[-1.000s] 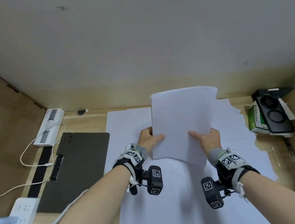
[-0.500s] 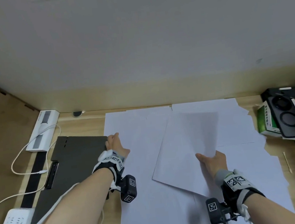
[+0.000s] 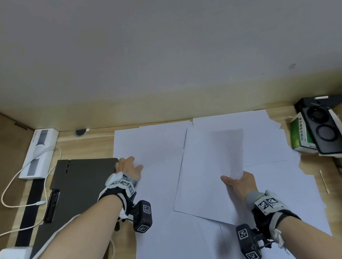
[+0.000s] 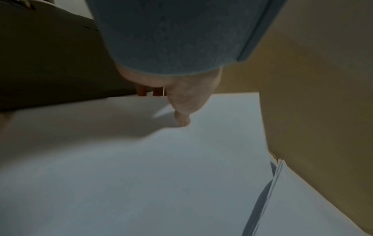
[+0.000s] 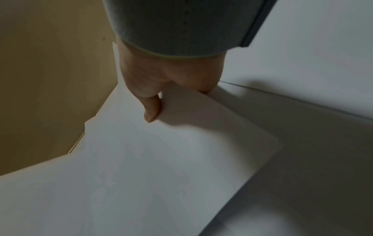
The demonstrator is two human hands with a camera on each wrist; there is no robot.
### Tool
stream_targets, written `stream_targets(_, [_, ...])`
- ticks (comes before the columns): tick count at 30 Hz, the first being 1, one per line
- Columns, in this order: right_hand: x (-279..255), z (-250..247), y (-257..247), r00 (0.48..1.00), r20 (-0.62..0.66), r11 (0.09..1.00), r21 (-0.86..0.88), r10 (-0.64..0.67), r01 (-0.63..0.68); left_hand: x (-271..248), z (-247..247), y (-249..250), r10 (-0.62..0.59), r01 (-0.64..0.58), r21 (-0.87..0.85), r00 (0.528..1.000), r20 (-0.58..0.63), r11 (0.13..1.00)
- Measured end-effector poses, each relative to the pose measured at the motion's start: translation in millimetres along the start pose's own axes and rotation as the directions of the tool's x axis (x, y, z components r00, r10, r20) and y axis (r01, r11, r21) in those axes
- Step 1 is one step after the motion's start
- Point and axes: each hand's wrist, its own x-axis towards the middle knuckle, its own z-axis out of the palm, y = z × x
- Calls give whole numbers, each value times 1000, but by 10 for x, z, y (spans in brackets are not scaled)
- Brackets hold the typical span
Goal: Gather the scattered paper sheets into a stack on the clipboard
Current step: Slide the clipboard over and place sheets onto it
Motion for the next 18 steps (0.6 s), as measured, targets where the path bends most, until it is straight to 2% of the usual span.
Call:
stream_targets(3, [-20,-37,-20,1000,-1,999,-49,6,-6,-122,-113,75,-22,-3,-190,991,-129,982])
stream_targets(5, [-28,-71,-44,1000,-14,995,-100,-2,1,-171,-239,117,-30,-60,-355,970,-242,933])
stream_targets(8, [-80,-133,-77,1000,-14,985,-172,-10,8,-237,-412,190,-42,-182,-641,947,-318,746])
stream_targets(10, [-83,-157,-71,1000,-17,979,-203,5,-8,-229,-475,248,-44,-216,-750,950,-310,626])
stream_targets(12, [-119,-173,-61,1000,-19,978,-209,14,-18,-278,-464,310,-2,-231,-789,959,-283,569])
stream_targets(15, [-195,-191,-39,999,10,979,-200,32,-29,-419,-317,420,62,-220,-813,973,-222,539])
stream_targets(18, [-304,-194,-36,996,68,985,-169,60,-48,-556,15,496,127,-184,-814,982,-137,551])
